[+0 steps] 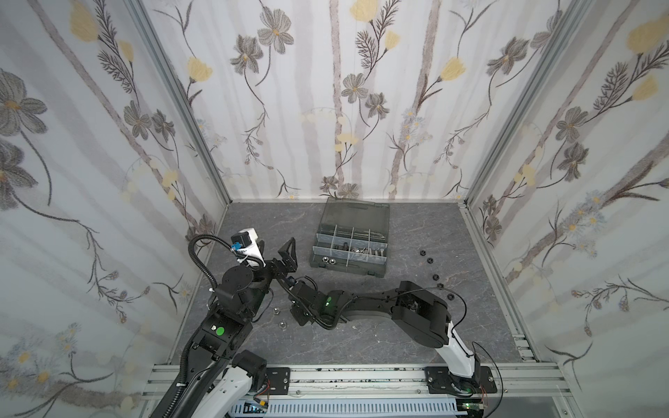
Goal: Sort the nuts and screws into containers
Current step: 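Lower the right gripper onto a silver hex nut and close it, then lift the silver hex nut with the right gripper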
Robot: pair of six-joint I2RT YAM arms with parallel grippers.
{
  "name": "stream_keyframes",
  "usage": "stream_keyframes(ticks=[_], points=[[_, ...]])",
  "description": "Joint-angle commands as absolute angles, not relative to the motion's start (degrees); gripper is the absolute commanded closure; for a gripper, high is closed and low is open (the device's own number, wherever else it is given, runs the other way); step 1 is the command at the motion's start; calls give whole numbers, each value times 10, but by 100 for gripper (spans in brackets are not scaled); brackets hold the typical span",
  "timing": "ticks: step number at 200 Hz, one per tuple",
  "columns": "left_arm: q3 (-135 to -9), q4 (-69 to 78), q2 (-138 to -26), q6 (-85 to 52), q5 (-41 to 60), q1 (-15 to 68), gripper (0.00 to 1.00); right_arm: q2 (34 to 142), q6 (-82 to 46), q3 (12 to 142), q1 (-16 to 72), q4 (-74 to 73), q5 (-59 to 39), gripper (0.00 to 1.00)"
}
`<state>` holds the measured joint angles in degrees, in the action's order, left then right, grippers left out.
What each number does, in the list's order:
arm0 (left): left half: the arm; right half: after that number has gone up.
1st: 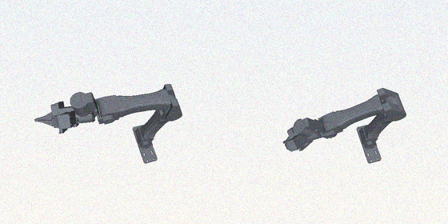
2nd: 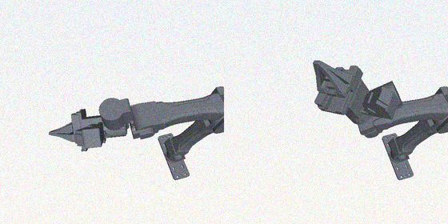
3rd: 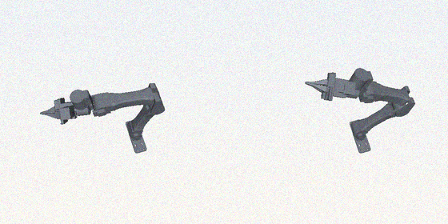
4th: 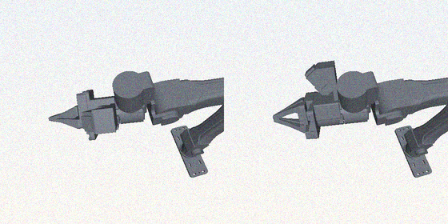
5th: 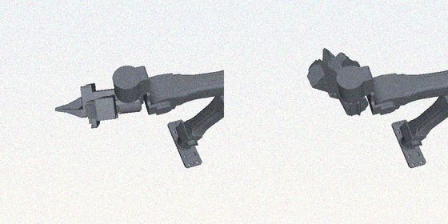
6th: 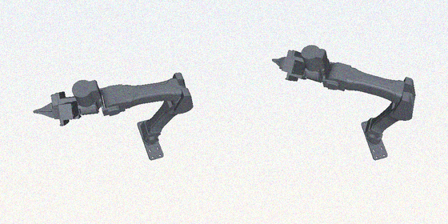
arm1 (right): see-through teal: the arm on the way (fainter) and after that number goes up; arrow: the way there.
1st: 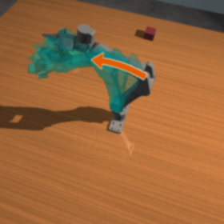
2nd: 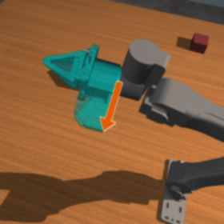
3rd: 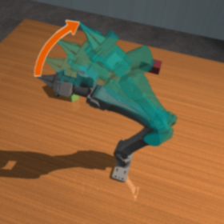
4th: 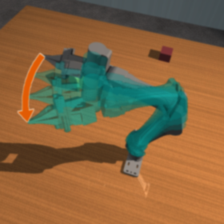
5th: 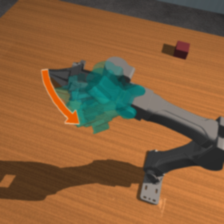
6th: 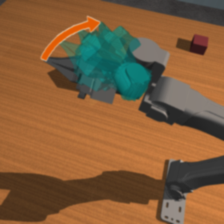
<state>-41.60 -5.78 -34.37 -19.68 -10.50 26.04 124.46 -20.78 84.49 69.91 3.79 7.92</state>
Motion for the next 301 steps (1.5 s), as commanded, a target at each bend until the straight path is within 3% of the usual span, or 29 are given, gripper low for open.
stream_keyframes(ticks=[1, 132, 235, 269, 301], points=[[-414, -40, -345, -196, -114, 260, 0, 1222, -218, 833, 691, 22, 85, 83], [-415, -42, -358, -194, -112, 260, 0, 1117, -221, 758, 556, -10, 50, 84], [-417, -41, -395, -190, -104, 258, 0, 1121, -220, 757, 453, -26, 7, 83], [-420, -41, -412, -188, -93, 258, 0, 1131, -222, 758, 438, -38, -6, 75], [-424, -48, -427, -188, -94, 257, 0, 1132, -222, 756, 433, -44, -14, 62]])
